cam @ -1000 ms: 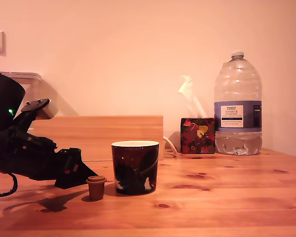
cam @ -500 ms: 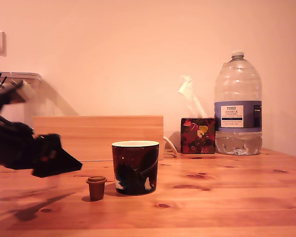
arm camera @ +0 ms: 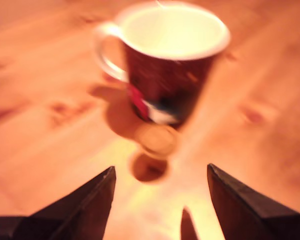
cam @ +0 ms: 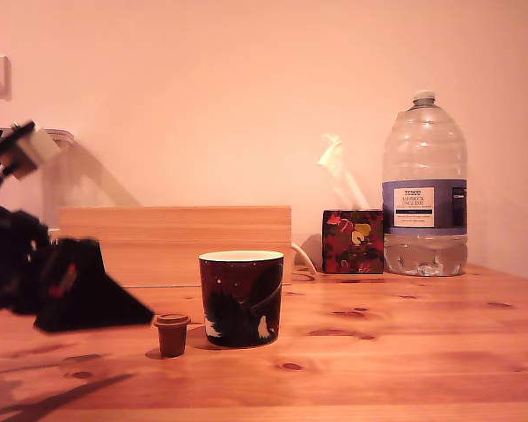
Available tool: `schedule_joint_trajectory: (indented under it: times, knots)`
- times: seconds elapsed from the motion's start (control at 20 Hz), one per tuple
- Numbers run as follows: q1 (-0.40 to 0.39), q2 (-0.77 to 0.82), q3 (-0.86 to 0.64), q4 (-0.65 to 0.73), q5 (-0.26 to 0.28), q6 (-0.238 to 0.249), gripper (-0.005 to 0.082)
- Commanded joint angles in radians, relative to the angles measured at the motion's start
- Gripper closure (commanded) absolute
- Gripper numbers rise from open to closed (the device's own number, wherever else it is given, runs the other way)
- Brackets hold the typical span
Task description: Pick up the coffee capsules from the table one by one and drop them inside the nearest coffee cup
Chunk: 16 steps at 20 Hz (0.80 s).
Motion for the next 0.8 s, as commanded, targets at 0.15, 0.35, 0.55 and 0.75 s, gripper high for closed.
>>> schedule_joint_trajectory:
  times: [0.15, 0.35, 0.55, 0.75]
  knots:
    - [-0.002, 0.009, -0.018, 0.003, -0.035, 0.007, 0.0254]
    - [-0.002, 0.012, -0.018, 0.0, -0.051, -0.002, 0.0254]
    - [-0.015, 0.051, -0.018, 0.05, -0.051, -0.002, 0.0254]
    - [-0.028, 0.142, -0.015, 0.167, -0.053, 0.004, 0.0254]
